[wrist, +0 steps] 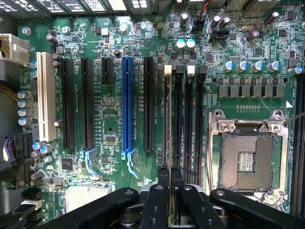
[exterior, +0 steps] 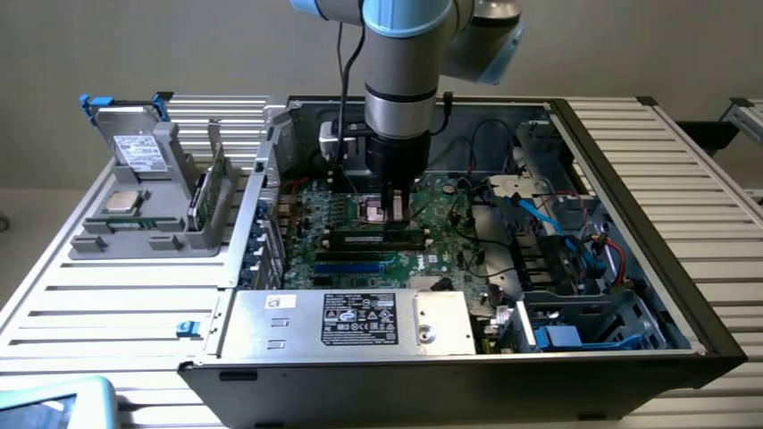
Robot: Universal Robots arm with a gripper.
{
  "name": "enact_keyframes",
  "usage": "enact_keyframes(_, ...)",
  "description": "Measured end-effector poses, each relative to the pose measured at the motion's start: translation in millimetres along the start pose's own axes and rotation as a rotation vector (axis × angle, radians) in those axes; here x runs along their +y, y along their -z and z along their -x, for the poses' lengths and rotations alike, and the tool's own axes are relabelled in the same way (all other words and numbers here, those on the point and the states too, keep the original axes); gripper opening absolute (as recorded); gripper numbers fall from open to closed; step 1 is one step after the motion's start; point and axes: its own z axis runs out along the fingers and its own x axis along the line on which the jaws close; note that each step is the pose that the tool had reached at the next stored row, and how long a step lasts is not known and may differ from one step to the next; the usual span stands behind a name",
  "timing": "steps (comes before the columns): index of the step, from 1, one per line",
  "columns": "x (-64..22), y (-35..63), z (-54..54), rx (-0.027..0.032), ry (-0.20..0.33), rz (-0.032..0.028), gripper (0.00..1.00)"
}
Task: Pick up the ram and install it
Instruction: 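Insert the ram into the slot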
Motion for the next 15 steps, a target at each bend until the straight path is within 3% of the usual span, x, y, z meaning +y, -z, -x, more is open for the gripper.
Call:
enact_keyframes(5, 0.1, 0.0, 0.0, -0.0001, 0.000, -0.0003, 0.14)
enact_keyframes(7, 0.1, 0.1, 0.0, -0.0002, 0.000, -0.0006, 0.22)
enact_keyframes(9, 0.1, 0.6, 0.0, 0.0001, 0.000, -0.0009, 0.22)
enact_keyframes(10, 0.1, 1.1, -0.1, 0.0001, 0.000, -0.0012, 0.29)
enact_keyframes(15, -0.4, 17.2, -1.0, -0.0002, 0.000, -0.0026, 0.29)
